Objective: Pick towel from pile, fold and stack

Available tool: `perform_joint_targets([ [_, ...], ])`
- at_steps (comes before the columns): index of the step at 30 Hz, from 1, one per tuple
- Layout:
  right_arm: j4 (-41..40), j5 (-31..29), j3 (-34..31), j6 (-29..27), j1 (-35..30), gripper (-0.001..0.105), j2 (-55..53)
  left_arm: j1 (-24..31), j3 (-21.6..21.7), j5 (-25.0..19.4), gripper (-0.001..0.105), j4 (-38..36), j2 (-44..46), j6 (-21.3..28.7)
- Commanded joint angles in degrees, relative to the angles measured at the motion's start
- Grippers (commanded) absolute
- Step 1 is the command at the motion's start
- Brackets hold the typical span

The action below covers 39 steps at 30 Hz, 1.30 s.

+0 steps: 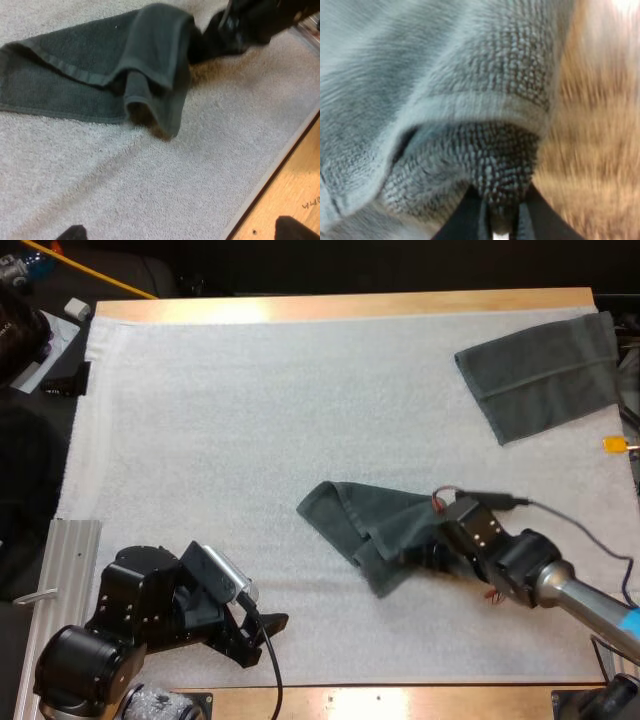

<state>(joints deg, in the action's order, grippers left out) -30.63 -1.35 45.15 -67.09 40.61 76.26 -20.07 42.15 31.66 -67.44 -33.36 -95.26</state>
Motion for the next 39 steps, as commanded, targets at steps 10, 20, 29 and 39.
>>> perform_joint_targets([
  [10,-5.75,-9.19,20.96,-12.96,0.00,0.000,-6.94,-0.30,0.21,0.58,0.070,0.19,-0.18,0.32],
  [20,-7.58,-8.46,33.48,-15.49,0.13,0.000,-6.42,-0.18,0.41,0.44,0.071,-0.35,-0.02,-0.28],
  [29,-21.73,2.84,31.16,-13.48,7.91,0.000,-0.53,-0.29,0.45,0.63,0.070,-0.05,0.10,-0.10],
  [39,-28.55,1.50,21.80,-13.81,11.34,0.000,1.18,-0.29,0.37,0.40,0.071,-0.06,-0.12,-0.19],
])
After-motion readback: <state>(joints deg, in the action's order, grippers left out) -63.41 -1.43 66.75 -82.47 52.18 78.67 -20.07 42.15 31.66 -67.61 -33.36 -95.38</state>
